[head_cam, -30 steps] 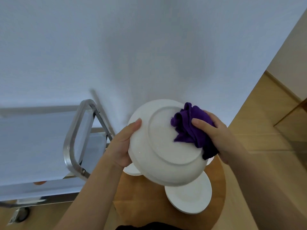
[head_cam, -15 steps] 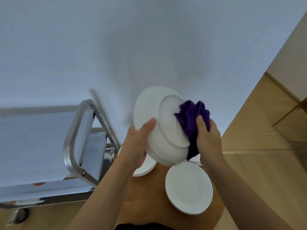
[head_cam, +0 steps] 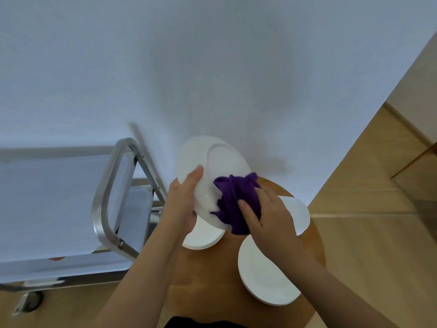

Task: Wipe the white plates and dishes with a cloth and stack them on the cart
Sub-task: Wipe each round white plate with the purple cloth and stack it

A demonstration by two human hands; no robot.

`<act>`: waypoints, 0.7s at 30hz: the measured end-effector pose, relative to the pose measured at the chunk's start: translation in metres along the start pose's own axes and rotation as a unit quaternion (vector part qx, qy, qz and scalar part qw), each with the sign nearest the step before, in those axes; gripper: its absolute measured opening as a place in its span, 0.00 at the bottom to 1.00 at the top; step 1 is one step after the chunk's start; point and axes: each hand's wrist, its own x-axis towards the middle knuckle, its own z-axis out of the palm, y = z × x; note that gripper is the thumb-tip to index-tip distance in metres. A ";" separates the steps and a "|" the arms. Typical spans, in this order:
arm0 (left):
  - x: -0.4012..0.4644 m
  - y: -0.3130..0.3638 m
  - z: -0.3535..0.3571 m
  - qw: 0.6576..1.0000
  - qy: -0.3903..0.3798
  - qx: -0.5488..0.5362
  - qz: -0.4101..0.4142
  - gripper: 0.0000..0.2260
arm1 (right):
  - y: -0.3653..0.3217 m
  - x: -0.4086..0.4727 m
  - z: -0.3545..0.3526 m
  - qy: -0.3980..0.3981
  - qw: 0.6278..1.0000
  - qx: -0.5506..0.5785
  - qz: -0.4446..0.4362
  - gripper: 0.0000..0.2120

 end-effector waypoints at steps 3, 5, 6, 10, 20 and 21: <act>0.003 -0.008 -0.019 0.996 0.000 0.093 -0.009 0.15 | 0.023 0.000 0.016 -0.048 0.990 -0.087 0.098 0.19; 0.005 -0.016 -0.030 0.986 0.000 0.167 -0.010 0.21 | 0.037 0.006 0.029 -0.070 0.978 -0.096 0.173 0.19; 0.008 -0.022 -0.035 0.978 -0.001 0.209 -0.011 0.24 | 0.044 0.009 0.036 -0.071 0.973 -0.083 0.201 0.19; 0.023 -0.063 -0.057 0.860 -0.008 0.510 0.003 0.24 | 0.062 0.007 0.061 -0.067 0.957 0.001 0.283 0.17; 0.084 -0.165 -0.117 0.589 -0.159 0.792 0.024 0.23 | 0.097 -0.021 0.103 -0.077 0.913 0.058 0.397 0.11; 0.087 -0.174 -0.122 0.561 -0.181 0.807 0.034 0.23 | 0.099 -0.022 0.107 -0.076 0.909 0.062 0.406 0.11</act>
